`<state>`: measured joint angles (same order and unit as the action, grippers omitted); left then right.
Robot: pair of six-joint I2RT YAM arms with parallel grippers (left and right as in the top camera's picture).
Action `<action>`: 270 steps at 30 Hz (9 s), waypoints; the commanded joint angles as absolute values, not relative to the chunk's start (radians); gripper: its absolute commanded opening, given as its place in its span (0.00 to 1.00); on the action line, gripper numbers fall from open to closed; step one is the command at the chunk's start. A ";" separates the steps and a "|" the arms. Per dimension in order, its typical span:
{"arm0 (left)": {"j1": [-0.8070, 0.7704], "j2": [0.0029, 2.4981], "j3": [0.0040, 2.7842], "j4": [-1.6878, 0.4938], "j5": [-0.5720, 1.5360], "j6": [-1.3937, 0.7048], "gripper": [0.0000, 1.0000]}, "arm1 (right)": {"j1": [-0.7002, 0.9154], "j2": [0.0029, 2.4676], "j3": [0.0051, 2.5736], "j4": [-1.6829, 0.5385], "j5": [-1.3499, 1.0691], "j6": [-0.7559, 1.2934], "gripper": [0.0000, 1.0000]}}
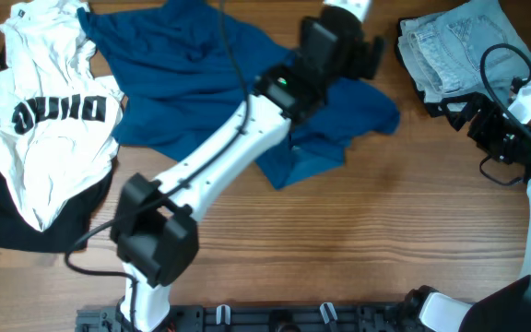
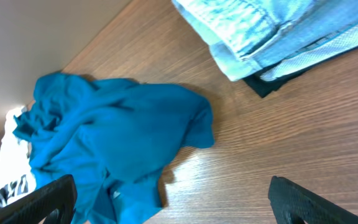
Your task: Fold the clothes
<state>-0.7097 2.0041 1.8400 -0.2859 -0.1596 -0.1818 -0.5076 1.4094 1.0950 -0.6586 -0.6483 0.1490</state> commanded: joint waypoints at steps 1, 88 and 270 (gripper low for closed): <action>-0.601 1.855 1.863 -0.456 -0.222 -0.187 1.00 | -0.493 1.419 1.117 -0.668 -0.719 0.077 0.99; 0.109 1.514 1.394 -1.400 -0.105 -0.371 0.04 | -0.033 1.478 1.104 -0.563 -0.355 0.213 0.98; 0.070 1.722 1.464 -0.952 -0.243 -0.420 0.92 | 0.269 2.057 1.377 -0.796 -0.041 0.344 0.20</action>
<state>0.0685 1.7344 1.4532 -0.9798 -0.2417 -0.4171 0.2661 2.0243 1.3933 -0.8070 -0.0875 0.3080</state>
